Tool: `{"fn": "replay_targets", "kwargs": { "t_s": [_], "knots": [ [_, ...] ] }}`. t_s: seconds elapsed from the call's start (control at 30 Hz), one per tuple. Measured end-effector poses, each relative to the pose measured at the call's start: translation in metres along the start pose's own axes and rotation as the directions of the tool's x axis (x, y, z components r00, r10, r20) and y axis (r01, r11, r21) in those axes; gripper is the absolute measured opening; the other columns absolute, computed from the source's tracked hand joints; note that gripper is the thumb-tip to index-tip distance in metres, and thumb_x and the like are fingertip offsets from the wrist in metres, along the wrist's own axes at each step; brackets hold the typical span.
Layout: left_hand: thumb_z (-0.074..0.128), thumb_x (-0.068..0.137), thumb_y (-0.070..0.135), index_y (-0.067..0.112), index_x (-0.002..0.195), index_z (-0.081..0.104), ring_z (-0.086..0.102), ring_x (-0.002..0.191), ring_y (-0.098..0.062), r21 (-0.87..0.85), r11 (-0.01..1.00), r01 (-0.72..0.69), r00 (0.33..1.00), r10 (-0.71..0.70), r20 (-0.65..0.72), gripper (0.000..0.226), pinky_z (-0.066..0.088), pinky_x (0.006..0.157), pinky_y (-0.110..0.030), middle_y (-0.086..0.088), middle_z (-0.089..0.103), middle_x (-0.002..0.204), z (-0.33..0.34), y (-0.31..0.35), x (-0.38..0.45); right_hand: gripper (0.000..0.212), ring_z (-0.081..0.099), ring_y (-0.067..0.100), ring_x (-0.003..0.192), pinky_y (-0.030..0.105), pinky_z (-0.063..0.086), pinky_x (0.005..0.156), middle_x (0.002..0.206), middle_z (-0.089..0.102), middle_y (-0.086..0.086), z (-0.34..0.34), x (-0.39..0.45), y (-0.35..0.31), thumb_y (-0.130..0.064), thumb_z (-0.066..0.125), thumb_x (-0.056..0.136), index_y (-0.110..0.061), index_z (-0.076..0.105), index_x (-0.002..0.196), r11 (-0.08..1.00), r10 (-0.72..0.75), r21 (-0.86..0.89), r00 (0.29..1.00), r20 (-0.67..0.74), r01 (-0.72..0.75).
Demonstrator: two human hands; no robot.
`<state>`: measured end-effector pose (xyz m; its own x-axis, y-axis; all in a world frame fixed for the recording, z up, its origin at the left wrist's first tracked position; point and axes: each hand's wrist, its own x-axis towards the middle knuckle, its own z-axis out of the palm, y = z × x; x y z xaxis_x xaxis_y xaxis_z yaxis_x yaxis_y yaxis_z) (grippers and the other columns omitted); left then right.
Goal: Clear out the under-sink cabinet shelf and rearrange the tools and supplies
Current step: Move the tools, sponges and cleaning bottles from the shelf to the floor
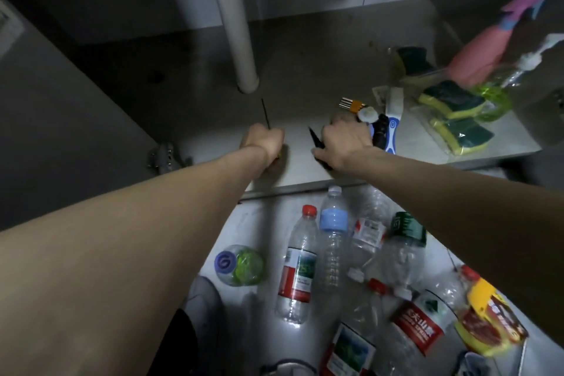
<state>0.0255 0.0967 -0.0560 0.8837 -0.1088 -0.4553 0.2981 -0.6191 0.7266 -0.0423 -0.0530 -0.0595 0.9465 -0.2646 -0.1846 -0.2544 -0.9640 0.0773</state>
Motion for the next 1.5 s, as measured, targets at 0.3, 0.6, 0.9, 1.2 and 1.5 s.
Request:
{"fn": "replay_targets", "kwargs": {
  "t_s": [0.3, 0.6, 0.9, 1.2, 1.5],
  "knots": [
    [0.043, 0.094, 0.018, 0.002, 0.124, 0.059, 0.056, 0.117, -0.042, 0.032, 0.999, 0.021, 0.992, -0.017, -0.124, 0.038, 0.048, 0.098, -0.040, -0.025, 0.059, 0.128, -0.002, -0.005, -0.054, 0.038, 0.059, 0.031, 0.077, 0.031, 0.041, 0.061, 0.084, 0.069, 0.008, -0.019, -0.036, -0.003, -0.053, 0.064, 0.070, -0.016, 0.068, 0.074, 0.804, 0.280, 0.547, 0.960, -0.005, -0.232],
    [0.048, 0.090, 0.029, 0.011, 0.069, 0.055, 0.062, 0.095, -0.049, 0.010, 0.997, -0.080, 0.980, 0.076, 0.184, 0.028, 0.052, 0.076, -0.050, -0.035, 0.064, 0.099, 0.061, -0.055, -0.175, 0.031, 0.055, 0.012, 0.051, 0.029, 0.049, 0.062, 0.056, 0.063, -0.001, 0.008, -0.194, 0.084, -0.032, 0.085, 0.079, -0.012, 0.067, 0.064, 0.296, 0.360, 0.895, 0.907, 0.220, -0.334],
    [0.056, 0.091, 0.026, 0.014, 0.076, 0.062, 0.063, 0.086, -0.028, 0.457, 0.888, -0.052, 0.924, -0.131, 0.360, 0.019, 0.039, 0.066, -0.026, -0.010, 0.066, 0.086, 0.097, -0.166, -0.238, 0.026, 0.058, 0.016, 0.045, 0.027, 0.052, 0.053, 0.059, 0.065, 0.008, 0.066, -0.297, 0.151, -0.022, 0.082, 0.085, -0.009, 0.062, 0.076, 0.210, 0.499, 0.770, 0.743, 0.446, -0.603],
    [0.064, 0.090, 0.031, 0.024, 0.085, 0.057, 0.062, 0.097, -0.024, 0.639, 0.762, -0.107, 0.935, -0.141, 0.324, 0.011, 0.049, 0.084, -0.028, -0.007, 0.068, 0.105, 0.083, -0.182, -0.224, 0.029, 0.070, 0.030, 0.072, 0.042, 0.058, 0.074, 0.075, 0.073, 0.014, 0.107, -0.275, 0.151, -0.034, 0.077, 0.086, -0.014, 0.060, 0.073, 0.302, 0.487, 0.710, 0.743, 0.459, -0.636],
    [0.052, 0.095, 0.034, 0.019, 0.085, 0.064, 0.067, 0.096, -0.027, 0.663, 0.715, -0.224, 0.944, -0.009, 0.329, 0.021, 0.048, 0.076, -0.030, -0.007, 0.072, 0.098, 0.089, -0.140, -0.198, 0.041, 0.067, 0.031, 0.083, 0.036, 0.056, 0.074, 0.087, 0.069, 0.009, 0.110, -0.215, 0.137, -0.053, 0.068, 0.086, -0.012, 0.066, 0.085, 0.517, 0.545, 0.507, 0.722, 0.426, -0.689]
  ]
}}
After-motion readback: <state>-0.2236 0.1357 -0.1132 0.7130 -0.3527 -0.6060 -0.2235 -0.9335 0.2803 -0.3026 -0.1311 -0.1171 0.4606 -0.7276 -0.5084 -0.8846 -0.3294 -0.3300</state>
